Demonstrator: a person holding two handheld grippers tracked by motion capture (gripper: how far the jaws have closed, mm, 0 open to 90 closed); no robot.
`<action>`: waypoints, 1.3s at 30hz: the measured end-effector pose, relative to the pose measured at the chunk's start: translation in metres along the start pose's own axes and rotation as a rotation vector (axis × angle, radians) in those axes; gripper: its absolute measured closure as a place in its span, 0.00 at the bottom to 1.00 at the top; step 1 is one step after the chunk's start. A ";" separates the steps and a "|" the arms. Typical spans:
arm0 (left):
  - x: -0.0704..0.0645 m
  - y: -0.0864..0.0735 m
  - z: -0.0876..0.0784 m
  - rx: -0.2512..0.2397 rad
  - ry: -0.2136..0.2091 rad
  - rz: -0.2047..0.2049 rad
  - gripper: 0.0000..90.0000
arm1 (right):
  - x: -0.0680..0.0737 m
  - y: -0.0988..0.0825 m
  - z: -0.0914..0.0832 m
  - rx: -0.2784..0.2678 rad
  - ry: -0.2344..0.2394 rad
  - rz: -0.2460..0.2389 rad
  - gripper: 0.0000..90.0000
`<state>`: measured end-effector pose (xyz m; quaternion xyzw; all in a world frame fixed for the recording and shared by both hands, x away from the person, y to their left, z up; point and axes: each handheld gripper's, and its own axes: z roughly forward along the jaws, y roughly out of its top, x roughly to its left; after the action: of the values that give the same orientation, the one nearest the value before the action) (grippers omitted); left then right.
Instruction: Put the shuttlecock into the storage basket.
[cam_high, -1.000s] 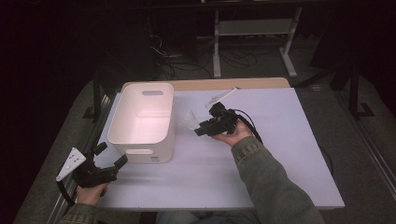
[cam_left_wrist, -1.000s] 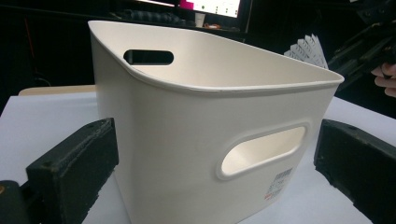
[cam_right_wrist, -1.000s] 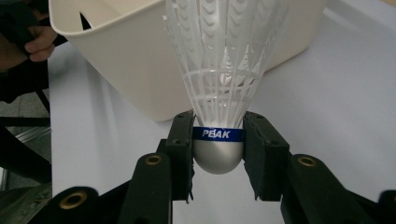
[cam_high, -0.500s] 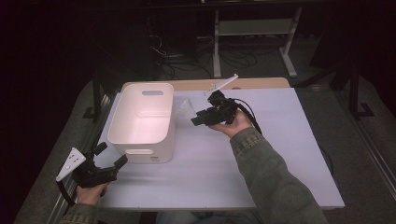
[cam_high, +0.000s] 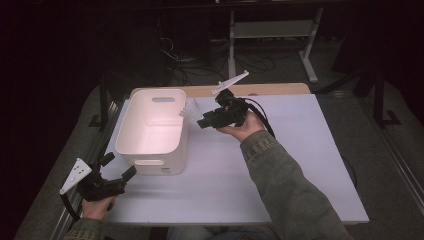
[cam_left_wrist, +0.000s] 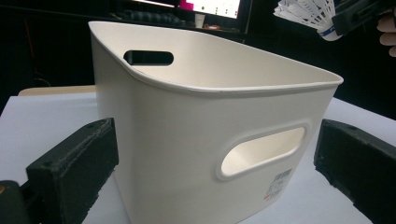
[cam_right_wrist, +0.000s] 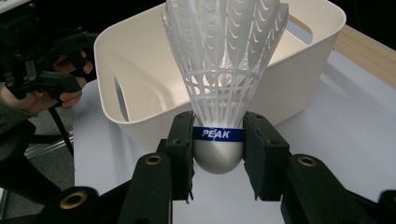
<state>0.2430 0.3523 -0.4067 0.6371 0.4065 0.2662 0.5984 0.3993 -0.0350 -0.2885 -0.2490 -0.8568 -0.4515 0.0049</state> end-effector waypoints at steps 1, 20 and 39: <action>0.000 0.000 0.000 0.005 0.003 0.000 0.00 | 0.000 0.001 0.001 -0.004 0.002 0.001 0.70; 0.000 0.000 0.000 -0.003 -0.004 -0.020 0.00 | 0.014 0.029 0.014 -0.005 0.015 -0.037 0.70; 0.001 0.000 -0.003 -0.010 0.003 -0.021 0.00 | 0.026 0.054 0.039 -0.033 0.048 -0.078 0.70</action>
<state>0.2413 0.3549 -0.4069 0.6295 0.4126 0.2630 0.6036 0.4078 0.0313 -0.2641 -0.2043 -0.8580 -0.4712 0.0038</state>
